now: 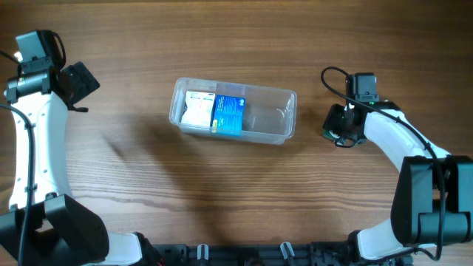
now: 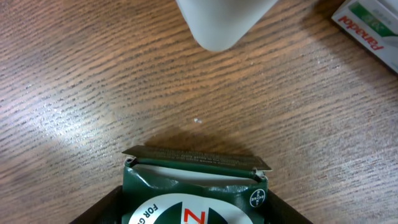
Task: Pack container
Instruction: 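Lift the green tin and carry it over the container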
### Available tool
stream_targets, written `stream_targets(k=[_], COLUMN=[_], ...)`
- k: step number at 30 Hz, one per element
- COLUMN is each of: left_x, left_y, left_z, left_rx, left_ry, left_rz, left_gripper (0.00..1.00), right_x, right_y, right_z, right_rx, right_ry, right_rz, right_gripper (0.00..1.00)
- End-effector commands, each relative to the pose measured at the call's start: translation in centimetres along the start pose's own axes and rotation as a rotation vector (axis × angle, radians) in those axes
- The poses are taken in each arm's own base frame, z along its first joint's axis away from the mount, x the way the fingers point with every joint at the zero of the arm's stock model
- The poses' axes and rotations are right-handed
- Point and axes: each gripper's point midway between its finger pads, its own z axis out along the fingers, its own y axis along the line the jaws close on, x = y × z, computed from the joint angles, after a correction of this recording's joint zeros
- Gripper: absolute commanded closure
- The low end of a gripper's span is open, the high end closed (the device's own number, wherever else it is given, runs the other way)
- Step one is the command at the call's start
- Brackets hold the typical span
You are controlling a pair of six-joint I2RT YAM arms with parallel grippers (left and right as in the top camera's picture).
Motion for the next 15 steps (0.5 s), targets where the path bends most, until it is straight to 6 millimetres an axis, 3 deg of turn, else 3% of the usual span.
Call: stream_targets(k=[1,9,15], left_x=[-0.6,-0.6,-0.6], left_y=[0.3,0.3,0.3], left_z=[-0.7,-0.7,-0.7], left_rx=[-0.005,-0.005,-0.005], left_ry=[-0.028,-0.028,-0.028], left_rz=[-0.007,-0.007,-0.007], left_gripper=[0.00,0.00,0.00], right_x=[4.4,2.2,1.7], right_y=[-0.4,-0.1,0.1], right_z=[1.2,-4.7,-8.2], right_rx=[-0.017,-0.069,-0.102], right_ry=[0.151,-0.005,-0.083], right_rz=[0.009,-0.012,-0.048], right_gripper=[0.46,0.46,0.48])
